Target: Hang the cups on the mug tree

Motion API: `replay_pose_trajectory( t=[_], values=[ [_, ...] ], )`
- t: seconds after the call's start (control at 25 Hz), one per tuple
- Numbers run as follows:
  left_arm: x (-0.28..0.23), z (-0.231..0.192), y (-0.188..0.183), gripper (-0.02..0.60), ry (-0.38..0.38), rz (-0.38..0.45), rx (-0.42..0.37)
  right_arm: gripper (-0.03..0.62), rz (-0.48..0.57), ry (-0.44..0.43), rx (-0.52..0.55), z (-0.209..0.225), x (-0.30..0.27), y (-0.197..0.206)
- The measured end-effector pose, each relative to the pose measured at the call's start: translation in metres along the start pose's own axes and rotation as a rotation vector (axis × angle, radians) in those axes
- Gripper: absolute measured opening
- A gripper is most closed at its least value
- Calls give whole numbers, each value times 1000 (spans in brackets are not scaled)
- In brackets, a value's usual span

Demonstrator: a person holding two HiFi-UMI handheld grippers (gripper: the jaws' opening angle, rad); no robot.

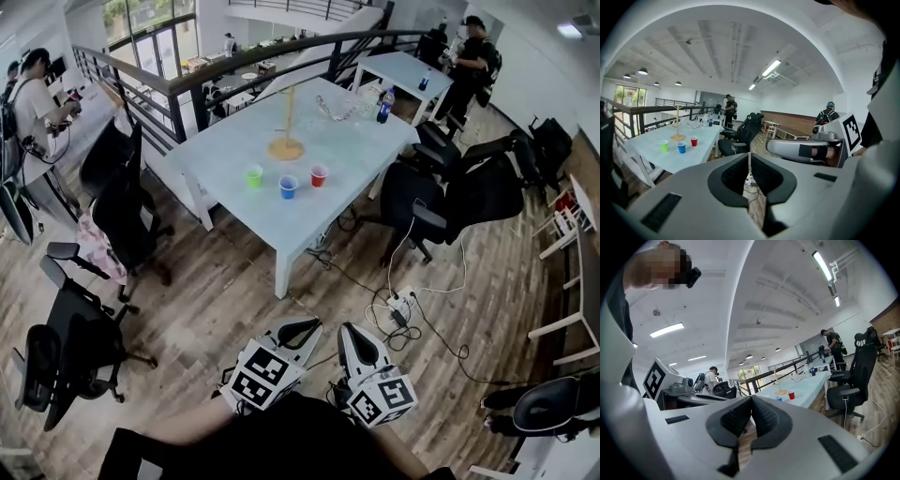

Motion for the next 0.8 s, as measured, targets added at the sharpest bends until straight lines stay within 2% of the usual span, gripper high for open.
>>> replay_pose_trajectory(
  t=[0.44, 0.8],
  values=[
    [6, -113, -39, 28, 4, -10, 72, 21, -49, -4, 2, -17, -117, -10],
    [22, -203, -60, 28, 20, 18, 133, 21, -102, 5, 29, -42, -203, -15]
  ],
)
Point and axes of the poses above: the fingertips, and each gripper's own axes: x backward along the fingers, z to its right, y out of its underside, the point moved 4 cm from there along x, backward along the fingers, and after that the axes turned 13 degrees about x, right-handed, at the moved point
